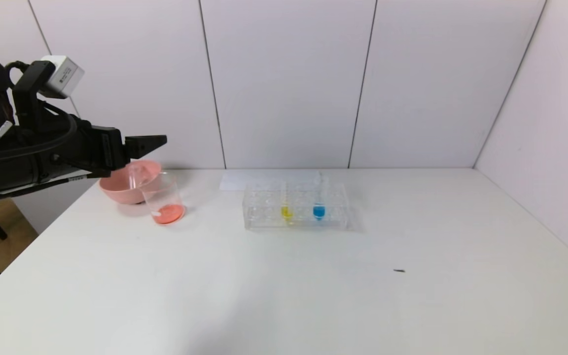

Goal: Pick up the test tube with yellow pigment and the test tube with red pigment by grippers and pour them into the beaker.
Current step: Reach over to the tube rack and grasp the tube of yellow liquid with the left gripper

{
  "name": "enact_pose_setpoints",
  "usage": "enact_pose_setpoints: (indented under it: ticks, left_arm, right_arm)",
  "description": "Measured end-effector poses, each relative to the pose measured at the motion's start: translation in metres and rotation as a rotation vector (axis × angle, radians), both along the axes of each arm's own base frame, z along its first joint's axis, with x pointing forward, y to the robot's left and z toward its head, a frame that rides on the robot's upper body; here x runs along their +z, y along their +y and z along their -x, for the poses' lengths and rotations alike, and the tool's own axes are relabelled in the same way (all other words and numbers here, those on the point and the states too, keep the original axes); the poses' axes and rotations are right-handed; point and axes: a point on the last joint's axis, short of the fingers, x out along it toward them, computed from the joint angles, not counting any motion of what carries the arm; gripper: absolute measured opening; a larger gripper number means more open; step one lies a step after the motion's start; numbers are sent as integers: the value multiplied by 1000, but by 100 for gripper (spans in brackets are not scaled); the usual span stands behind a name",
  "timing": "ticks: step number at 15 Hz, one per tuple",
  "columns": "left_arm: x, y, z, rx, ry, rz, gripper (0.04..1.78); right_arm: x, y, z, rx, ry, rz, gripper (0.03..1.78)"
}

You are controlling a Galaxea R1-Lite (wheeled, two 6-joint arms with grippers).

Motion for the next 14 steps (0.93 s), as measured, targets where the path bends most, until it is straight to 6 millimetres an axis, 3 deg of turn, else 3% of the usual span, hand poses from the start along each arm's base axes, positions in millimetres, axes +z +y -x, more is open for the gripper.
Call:
enact_pose_setpoints:
  ticks: [14]
  left_arm:
    - [-17, -41, 14, -159, 69, 23, 176]
  right_arm:
    - [0, 0, 0, 0, 0, 0, 170]
